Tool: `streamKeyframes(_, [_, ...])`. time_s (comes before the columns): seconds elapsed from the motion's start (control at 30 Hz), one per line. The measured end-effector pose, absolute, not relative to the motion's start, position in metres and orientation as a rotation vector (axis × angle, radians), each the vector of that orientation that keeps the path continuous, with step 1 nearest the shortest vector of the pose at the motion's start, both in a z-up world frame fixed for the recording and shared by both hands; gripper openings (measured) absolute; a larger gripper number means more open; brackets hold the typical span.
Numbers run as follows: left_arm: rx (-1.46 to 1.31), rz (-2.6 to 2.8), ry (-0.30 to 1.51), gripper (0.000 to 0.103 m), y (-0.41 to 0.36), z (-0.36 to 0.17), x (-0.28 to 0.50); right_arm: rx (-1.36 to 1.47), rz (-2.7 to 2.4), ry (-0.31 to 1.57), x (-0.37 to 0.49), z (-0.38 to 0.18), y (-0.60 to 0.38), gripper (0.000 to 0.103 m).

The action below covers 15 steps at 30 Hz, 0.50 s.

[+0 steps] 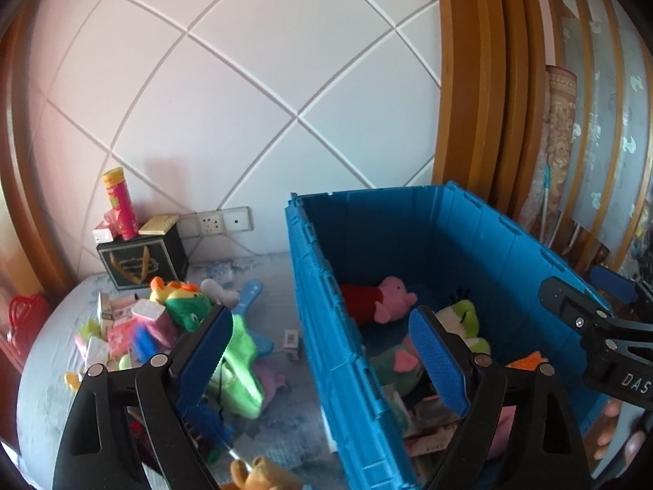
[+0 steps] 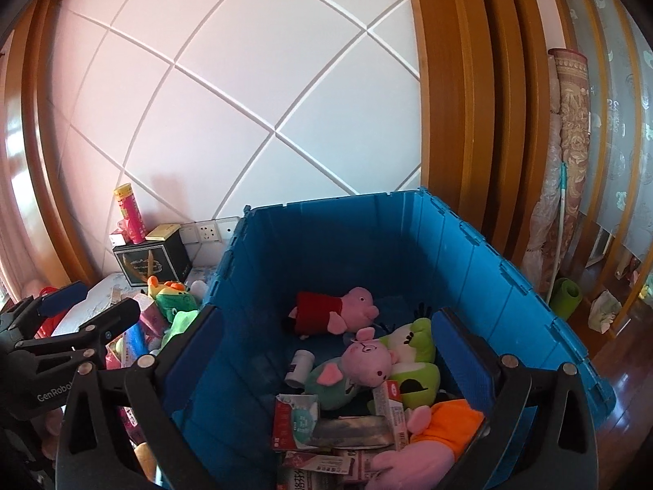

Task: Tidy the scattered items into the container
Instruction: 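Move both open tools back to the brown teddy bear on the bed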

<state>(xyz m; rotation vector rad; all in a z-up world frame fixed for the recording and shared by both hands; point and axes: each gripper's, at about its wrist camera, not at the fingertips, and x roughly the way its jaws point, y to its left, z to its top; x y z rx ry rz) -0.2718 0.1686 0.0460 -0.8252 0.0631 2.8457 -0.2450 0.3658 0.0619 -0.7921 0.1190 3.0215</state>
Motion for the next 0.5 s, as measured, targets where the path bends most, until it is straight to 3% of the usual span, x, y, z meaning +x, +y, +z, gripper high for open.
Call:
streamKeyframes(0.3, [-0.925, 2.890, 0.071, 0.090, 0.065, 0.022, -0.261, -0.818, 3.106, 0.064, -0.231, 0.053, 0.264, 0.103])
streamKeyframes(0.5, [-1.091, 2.880, 0.125, 0.090, 0.007, -0.022, -0.254, -0.895, 3.163, 0.049, -0.232, 0.032, 0.204, 0.103])
